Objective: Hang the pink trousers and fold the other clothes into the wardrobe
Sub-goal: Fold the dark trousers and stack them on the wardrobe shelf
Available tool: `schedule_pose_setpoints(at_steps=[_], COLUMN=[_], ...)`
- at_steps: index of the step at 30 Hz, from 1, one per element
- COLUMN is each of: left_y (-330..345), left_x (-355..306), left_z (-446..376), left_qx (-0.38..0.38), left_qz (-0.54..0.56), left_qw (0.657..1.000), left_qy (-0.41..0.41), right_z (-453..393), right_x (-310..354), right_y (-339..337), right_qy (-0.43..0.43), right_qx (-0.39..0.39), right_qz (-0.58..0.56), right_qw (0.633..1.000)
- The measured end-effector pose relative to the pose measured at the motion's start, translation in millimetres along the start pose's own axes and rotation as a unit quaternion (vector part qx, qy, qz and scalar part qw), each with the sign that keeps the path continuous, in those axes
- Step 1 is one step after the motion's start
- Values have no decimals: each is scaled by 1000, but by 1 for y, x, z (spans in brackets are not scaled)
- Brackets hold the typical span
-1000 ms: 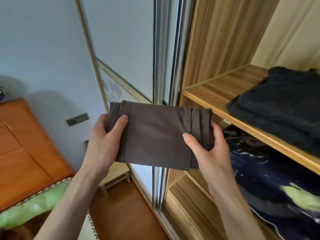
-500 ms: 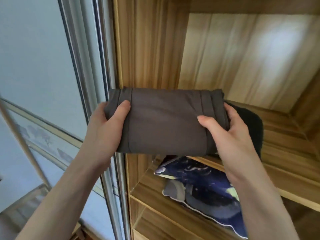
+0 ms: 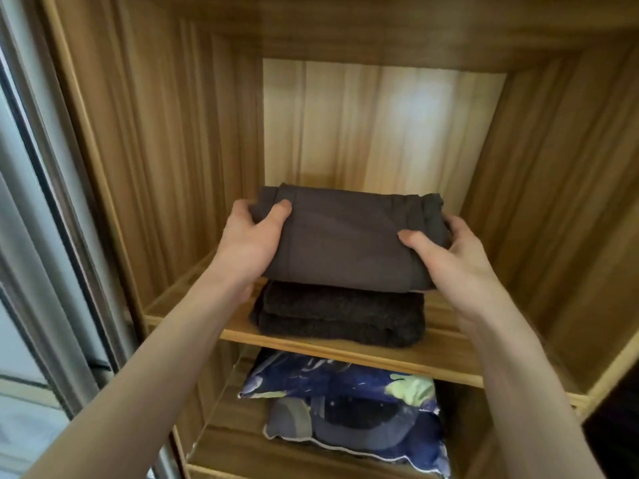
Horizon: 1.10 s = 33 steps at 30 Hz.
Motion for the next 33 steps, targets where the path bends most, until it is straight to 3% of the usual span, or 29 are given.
schedule_pose_setpoints(at_steps=[4, 6, 9, 12, 14, 17, 25, 30, 33], left_y=[10, 7, 6, 25, 41, 56, 69, 57, 45], left_x=[12, 13, -8, -29, -23, -2, 19, 15, 8], left_z=[-5, -10, -5, 4, 4, 2, -3, 7, 28], left_qx=[-8, -19, -73, -5, 81, 134, 145, 111, 52], left_qz=[-76, -209, -393, -382, -386, -448, -518, -475, -455], left_qw=[997, 977, 901, 868, 864, 836, 810, 832, 837], left_qy=[-2, 22, 170, 316, 313, 285, 234, 265, 299], right_z=[-11, -13, -6, 4, 3, -1, -2, -1, 4], right_x=[-8, -14, -7, 21, 23, 4, -21, -18, -16], right_y=[-4, -6, -11, 0, 19, 35, 32, 35, 32], right_qy=[-3, 4, -51, -214, -251, -197, -132, -168, -213], right_qx=[-3, -5, -52, -58, 10, 66, 74, 67, 30], right_qz=[138, 233, 304, 324, 383, 460, 417, 430, 473], right_qw=[990, 973, 950, 920, 889, 863, 896, 884, 854])
Point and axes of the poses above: each hand's wrist, its own z-axis away from the middle knuckle, its own y-axis out of the palm, x = y × z, the point moved 7 cm from there along -z, towards the middle knuckle, and after that the axes turned 1 degree about z, right-handed, at the moved point
